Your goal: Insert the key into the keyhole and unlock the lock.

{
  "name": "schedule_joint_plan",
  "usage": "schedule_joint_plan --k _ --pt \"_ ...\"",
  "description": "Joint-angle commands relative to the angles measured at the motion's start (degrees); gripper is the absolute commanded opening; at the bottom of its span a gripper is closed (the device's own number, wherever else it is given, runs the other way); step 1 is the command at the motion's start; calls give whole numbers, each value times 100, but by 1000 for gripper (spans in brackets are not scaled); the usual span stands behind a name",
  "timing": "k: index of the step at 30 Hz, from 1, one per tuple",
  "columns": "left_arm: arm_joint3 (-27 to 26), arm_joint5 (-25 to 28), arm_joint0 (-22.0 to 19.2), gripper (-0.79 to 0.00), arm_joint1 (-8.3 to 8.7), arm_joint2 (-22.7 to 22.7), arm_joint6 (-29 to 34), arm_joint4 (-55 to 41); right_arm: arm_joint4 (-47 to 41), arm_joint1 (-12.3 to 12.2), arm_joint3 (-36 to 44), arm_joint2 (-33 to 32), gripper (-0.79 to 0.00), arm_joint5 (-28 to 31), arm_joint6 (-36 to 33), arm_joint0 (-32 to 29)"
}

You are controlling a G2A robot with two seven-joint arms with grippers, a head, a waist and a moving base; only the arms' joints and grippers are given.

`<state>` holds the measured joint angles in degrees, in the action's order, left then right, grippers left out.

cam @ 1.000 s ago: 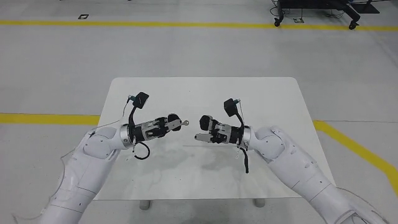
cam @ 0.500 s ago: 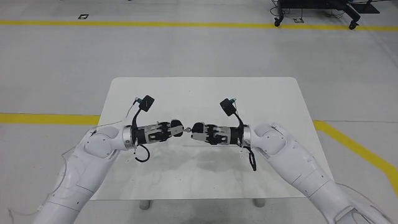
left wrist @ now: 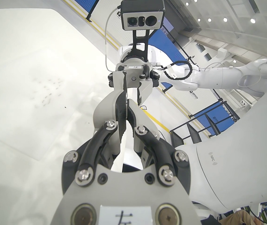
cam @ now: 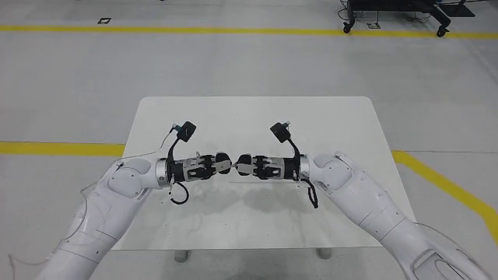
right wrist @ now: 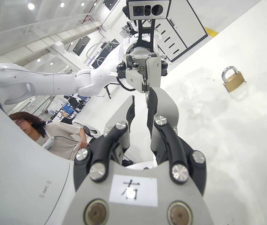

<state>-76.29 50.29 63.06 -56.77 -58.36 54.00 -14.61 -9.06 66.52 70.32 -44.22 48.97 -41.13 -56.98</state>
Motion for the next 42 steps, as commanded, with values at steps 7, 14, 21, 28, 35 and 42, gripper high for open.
schedule_joint_plan --k 7,14,21,28,35,42 --pt "41 73 -69 -785 45 166 -74 -38 8 54 -91 44 -763 -70 6 63" --pt "74 237 -102 0 92 204 -238 -19 24 85 -140 52 -785 -33 -1 74" --pt "131 418 -62 0 154 -85 -586 375 -29 17 -97 -207 -785 294 58 -41" --pt "-754 -427 664 0 244 -906 -2382 3520 115 -251 176 -1116 -785 883 470 -545" --pt "-1911 -2731 1815 0 266 -1154 -3759 6579 183 -449 618 -1809 -785 903 661 -1048" --pt "-1550 -3777 1504 -55 115 -709 -3456 7014 129 -557 943 -2238 -785 903 741 -1410"
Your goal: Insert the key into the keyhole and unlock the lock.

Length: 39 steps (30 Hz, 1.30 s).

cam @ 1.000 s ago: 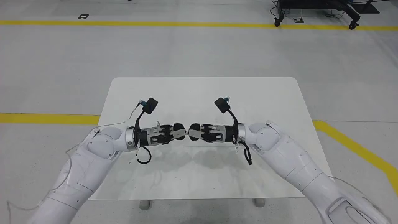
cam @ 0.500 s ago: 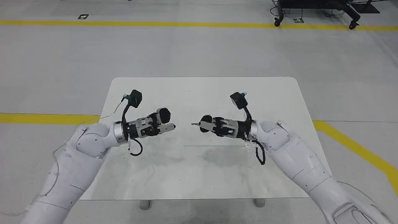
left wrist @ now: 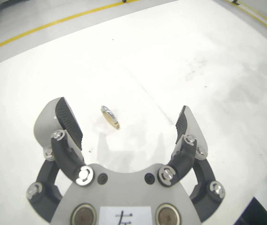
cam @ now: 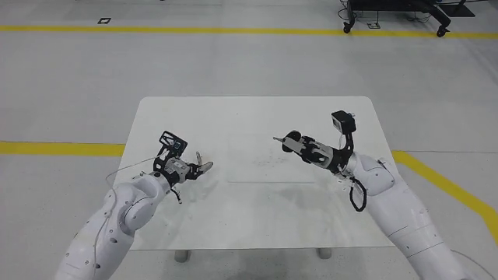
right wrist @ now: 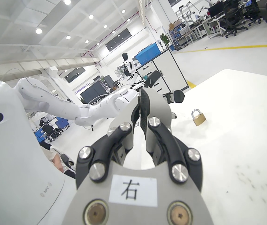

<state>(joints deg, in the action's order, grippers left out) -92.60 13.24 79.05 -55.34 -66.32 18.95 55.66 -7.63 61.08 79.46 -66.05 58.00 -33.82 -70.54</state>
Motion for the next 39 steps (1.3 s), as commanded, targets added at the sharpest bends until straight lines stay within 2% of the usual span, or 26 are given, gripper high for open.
schedule_joint_plan --k 1,3,6,8,12,21,24,26,27,39 --pt "160 -126 -174 -86 -51 153 82 27 -36 -23 55 -100 -785 0 13 -100" --pt "302 -238 -316 -157 -98 278 147 74 -89 -40 70 -175 -785 0 12 -180" --pt "435 -306 -465 -323 -158 431 264 67 -179 -55 65 -247 -785 0 -10 -259" --pt "491 -353 -537 -403 -189 501 435 37 -221 -57 48 -267 -785 0 -2 -279" --pt "530 -514 -624 -456 -235 578 635 80 -221 -57 48 -267 -785 0 -2 -279" --pt "471 -990 -597 -499 -302 590 951 112 -221 -57 48 -267 -785 0 -2 -279" --pt "449 -1093 -591 -594 -322 583 1032 111 -221 -57 48 -267 -785 0 -2 -279" --pt "449 -1124 -590 -745 -333 575 1087 94 -221 -57 48 -267 -785 0 -2 -279" --pt "450 -1136 -595 -785 -339 576 1112 104 -221 -57 48 -267 -785 0 -2 -279" --pt "505 -1360 -761 -785 -432 644 1618 118 -221 -57 48 -267 -785 0 -2 -279"
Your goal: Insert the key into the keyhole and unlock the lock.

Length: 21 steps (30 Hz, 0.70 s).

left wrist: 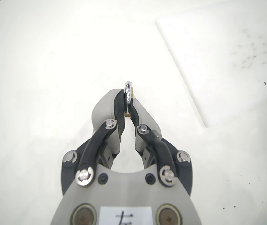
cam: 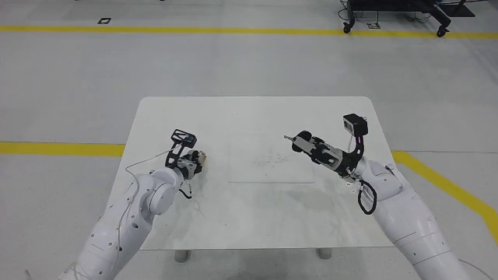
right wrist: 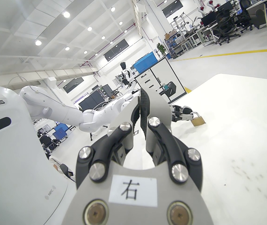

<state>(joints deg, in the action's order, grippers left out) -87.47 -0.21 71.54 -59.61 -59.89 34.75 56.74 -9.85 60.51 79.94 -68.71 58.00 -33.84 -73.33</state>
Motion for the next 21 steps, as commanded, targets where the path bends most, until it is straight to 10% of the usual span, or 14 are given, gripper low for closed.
schedule_joint_plan --k 1,8,19,21 --pt "-17 -14 -16 -785 -11 2 69 14 0 0 0 0 -785 0 0 0" --pt "-47 -1 -10 -366 -39 -28 85 78 0 0 0 0 -785 0 0 0" --pt "1 99 -64 -523 -100 -39 96 28 0 0 0 0 -785 0 0 0" --pt "31 122 -80 -727 -112 -34 76 31 0 0 0 0 -785 0 0 0"
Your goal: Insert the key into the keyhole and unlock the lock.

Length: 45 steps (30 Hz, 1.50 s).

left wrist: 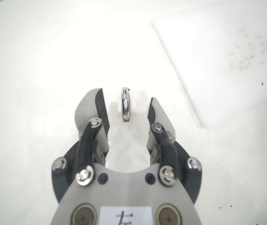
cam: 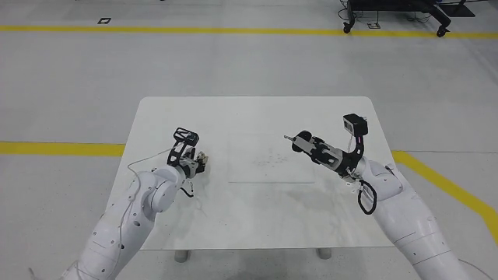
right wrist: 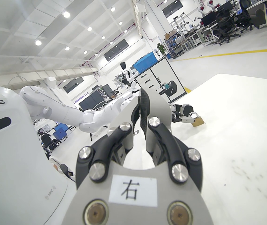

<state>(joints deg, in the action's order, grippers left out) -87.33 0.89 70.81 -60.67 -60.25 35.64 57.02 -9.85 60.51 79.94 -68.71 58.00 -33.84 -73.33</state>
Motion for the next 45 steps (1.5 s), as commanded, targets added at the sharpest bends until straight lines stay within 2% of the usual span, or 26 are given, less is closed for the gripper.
schedule_joint_plan --k 1,16,18,22,31,34,36,40,42,45 --pt "27 9 -11 -785 -11 2 -21 17 0 0 0 0 -785 0 0 0" --pt "-120 -177 149 -785 -12 -329 277 -101 0 0 0 0 -785 0 0 0" --pt "-247 -54 234 -785 -6 -412 134 -224 0 0 0 0 -785 0 0 0" --pt "-573 625 438 -785 13 -691 -460 -842 0 0 0 0 -785 0 0 0" --pt "-599 661 469 -785 13 -727 -571 -924 0 0 0 0 -785 0 0 0" --pt "-548 769 438 -785 -21 -851 -386 -1940 -76 24 112 61 -785 -131 142 -6" --pt "-322 798 296 -785 -45 -962 19 -2865 -246 75 113 220 -785 -250 299 76" --pt "347 958 -158 -785 -118 -1023 813 -4672 -773 236 -155 729 -785 -264 492 424" --pt "801 730 -453 -785 -167 -948 1381 -5495 -914 319 -360 940 -785 -220 573 617" --pt "1207 513 -890 -785 -239 -730 1782 -5896 -949 420 -598 1153 -785 -172 678 822"
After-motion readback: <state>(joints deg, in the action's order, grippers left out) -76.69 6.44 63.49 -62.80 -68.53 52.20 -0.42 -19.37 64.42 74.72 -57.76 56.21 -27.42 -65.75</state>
